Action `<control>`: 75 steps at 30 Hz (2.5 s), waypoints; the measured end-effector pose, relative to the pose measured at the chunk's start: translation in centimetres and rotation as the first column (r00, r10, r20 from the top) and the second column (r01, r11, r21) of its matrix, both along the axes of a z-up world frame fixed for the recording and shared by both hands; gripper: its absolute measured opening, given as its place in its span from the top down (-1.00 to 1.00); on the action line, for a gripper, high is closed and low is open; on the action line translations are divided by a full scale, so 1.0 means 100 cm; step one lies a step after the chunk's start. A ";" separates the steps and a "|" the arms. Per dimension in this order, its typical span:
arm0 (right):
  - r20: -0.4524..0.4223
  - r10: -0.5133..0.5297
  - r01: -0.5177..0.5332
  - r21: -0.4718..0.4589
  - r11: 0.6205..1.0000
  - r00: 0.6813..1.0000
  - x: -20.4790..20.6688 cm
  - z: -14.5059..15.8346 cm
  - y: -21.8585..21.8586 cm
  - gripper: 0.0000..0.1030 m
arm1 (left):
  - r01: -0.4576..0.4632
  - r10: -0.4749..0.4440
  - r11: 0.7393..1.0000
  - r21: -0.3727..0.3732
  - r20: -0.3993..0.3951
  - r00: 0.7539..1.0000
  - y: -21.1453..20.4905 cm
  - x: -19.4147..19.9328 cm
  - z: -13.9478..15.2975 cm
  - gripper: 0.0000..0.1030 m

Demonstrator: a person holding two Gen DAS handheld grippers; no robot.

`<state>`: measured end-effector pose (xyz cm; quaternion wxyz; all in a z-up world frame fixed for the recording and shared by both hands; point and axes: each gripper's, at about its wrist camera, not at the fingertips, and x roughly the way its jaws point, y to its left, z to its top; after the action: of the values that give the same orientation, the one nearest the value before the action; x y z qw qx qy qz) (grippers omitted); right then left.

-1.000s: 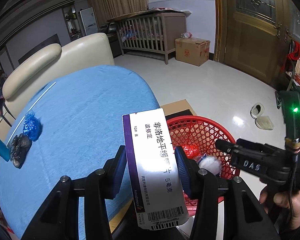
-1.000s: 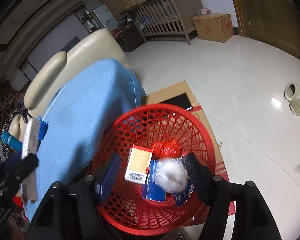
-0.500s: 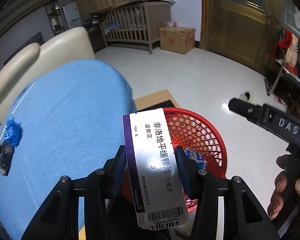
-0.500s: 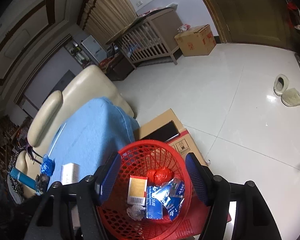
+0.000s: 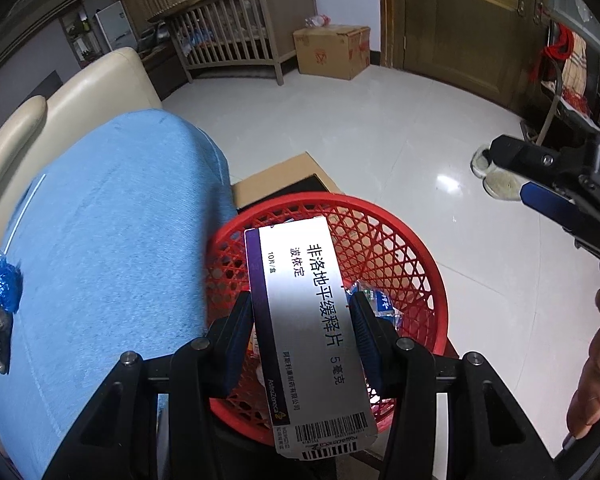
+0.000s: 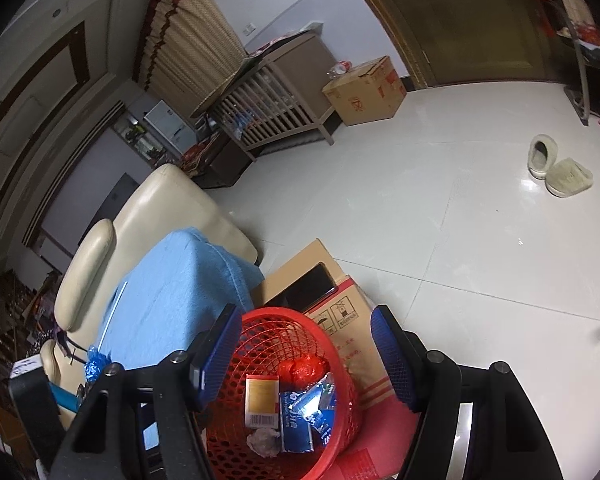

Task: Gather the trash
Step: 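Lower the white box into the basket and open the left tool, then move both open tools back over the table toward the bags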

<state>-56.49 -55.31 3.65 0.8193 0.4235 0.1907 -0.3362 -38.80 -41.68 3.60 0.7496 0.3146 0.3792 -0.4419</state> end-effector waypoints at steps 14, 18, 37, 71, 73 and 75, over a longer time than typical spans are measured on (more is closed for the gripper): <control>0.013 -0.012 0.011 0.003 1.000 1.000 -0.004 0.000 0.001 -0.37 | -0.003 0.003 0.999 0.042 -0.013 1.000 -0.013 0.002 -0.016 0.00; 0.015 -0.004 0.004 0.000 1.000 1.000 -0.002 0.001 0.003 -0.37 | 0.002 -0.003 0.999 0.042 0.009 1.000 -0.012 0.001 -0.017 0.00; 0.021 0.013 -0.013 -0.009 1.000 1.000 0.004 0.006 0.009 -0.37 | -0.027 0.027 0.998 0.055 -0.014 1.000 -0.009 0.011 -0.016 -0.32; -0.288 0.579 -0.623 -0.082 0.778 0.762 0.207 0.000 0.220 -0.37 | -0.616 0.592 0.773 -0.150 -0.175 0.786 0.279 0.180 -0.011 -0.32; -0.312 0.595 -0.644 -0.075 0.761 0.740 0.217 -0.004 0.232 -0.37 | -0.628 0.606 0.762 -0.159 -0.166 0.778 0.290 0.186 -0.011 -0.32; -0.332 0.606 -0.660 -0.070 0.748 0.723 0.225 -0.008 0.240 -0.37 | -0.641 0.620 0.749 -0.166 -0.162 0.767 0.301 0.191 -0.012 -0.32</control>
<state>-34.01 -31.34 2.87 0.8830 0.2015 0.4097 -0.1090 -19.73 -11.55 2.38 0.8646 0.0646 0.4495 -0.2152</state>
